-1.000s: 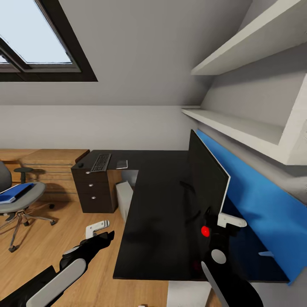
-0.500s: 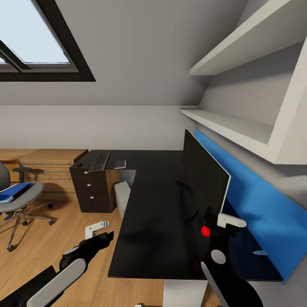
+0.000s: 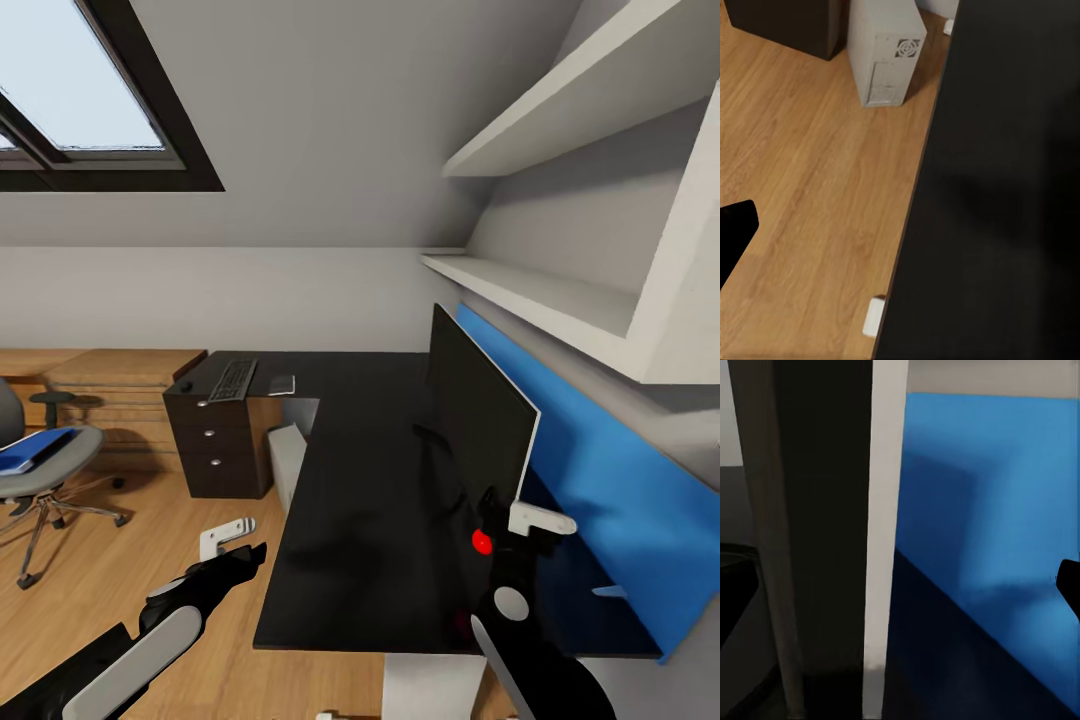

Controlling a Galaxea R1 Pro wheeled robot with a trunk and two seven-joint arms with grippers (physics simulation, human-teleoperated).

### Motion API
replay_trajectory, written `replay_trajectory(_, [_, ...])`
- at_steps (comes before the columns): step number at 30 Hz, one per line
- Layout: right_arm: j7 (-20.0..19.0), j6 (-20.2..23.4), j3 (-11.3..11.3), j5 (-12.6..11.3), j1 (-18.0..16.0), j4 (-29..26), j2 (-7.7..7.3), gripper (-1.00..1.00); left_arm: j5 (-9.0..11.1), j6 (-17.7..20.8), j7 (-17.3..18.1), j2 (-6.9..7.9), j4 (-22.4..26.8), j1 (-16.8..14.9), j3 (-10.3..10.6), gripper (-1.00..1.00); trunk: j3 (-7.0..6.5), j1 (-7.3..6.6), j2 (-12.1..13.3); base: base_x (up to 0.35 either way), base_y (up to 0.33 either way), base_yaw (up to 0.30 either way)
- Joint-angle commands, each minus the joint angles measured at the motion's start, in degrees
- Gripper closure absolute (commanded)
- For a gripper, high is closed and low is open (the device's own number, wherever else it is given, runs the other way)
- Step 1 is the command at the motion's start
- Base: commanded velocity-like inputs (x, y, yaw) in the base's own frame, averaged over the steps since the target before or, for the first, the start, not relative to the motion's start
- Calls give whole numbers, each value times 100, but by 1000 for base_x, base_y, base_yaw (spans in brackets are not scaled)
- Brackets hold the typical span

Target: In the bedroom, organize the workspace by keeping the computer under the desk, ensuring the monitor is on the desk, placing the keyboard on the desk next to the monitor, placing the mouse on the desk next to the keyboard, moving the folder from the swivel chair onto the desk next to the mouse, stacking the notebook on top of the folder with the pen on top of the notebook, and positioning the swivel chair next to the desk.

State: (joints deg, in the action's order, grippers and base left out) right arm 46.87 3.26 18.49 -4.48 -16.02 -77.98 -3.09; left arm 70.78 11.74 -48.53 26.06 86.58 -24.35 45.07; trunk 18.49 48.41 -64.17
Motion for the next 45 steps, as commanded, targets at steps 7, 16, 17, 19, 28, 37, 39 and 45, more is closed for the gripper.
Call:
replay_trajectory(7, [41, 34, 29, -27, -6, 2, -3, -100, 15, 16, -34, 4, 8, -9, 9, -100, 8, 0, -5, -269, 0, 0])
replay_trajectory(16, [41, 34, 62, -20, -6, 125, 1, -100, 15, 15, -34, 4, 8, -9, 2, -100, 8, 0, -5, -331, 0, 0])
replay_trajectory(17, [41, 34, 63, -20, -6, 134, 1, -100, 15, 15, -34, 4, 8, -9, 2, -100, 8, 0, -5, -335, 0, 0])
replay_trajectory(19, [41, 30, 65, -19, -6, 153, 1, -100, 15, 15, -34, 4, 8, -9, 2, -100, 8, 0, -5, -335, 0, 0])
replay_trajectory(28, [33, -48, 74, -26, -6, 233, 9, -100, 15, 19, -34, 4, -106, -9, -100, -100, 8, 0, -5, -336, 0, 0])
replay_trajectory(37, [-59, -64, 384, -49, -6, 263, 77, -100, 15, 15, -34, 4, -275, -9, -121, -100, 8, 0, -5, -336, 0, 0])
replay_trajectory(39, [-62, -67, 397, -46, -6, 278, 78, -100, 15, 17, -34, 4, -283, -9, -121, -100, 8, 0, -5, -336, 0, 0])
replay_trajectory(45, [-64, -71, 402, -39, -6, 352, 80, -100, 15, 21, -34, 9, -290, -9, -121, -100, 8, 0, -5, -332, 46, 0])
